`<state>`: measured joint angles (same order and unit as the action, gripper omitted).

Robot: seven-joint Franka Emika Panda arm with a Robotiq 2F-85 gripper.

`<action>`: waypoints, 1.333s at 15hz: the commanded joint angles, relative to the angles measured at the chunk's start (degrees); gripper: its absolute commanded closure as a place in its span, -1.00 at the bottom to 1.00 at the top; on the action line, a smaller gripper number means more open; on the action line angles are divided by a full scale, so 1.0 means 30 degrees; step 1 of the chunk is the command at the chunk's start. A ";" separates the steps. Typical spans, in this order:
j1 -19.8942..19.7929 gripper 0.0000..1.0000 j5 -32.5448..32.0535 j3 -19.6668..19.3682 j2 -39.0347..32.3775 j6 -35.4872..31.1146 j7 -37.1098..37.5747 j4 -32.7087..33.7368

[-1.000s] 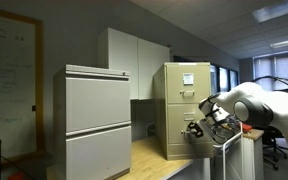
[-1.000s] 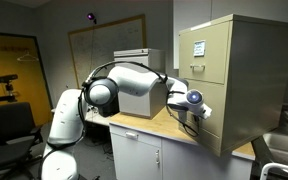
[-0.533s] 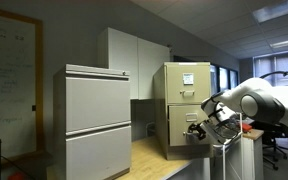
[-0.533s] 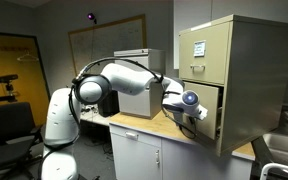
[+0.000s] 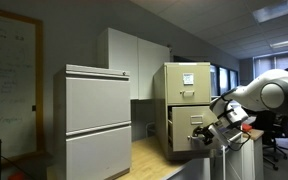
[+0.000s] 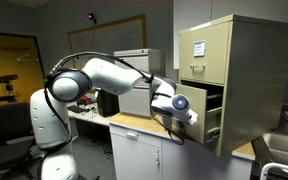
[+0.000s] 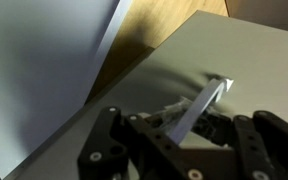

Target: Open the bottom drawer

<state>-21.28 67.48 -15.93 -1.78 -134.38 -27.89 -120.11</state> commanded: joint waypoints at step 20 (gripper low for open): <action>0.0836 -0.27 -0.3294 0.0278 1.1122 -0.3526 0.0981 -1.1433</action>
<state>-20.49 59.42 -15.94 29.24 -143.29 -28.35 -152.93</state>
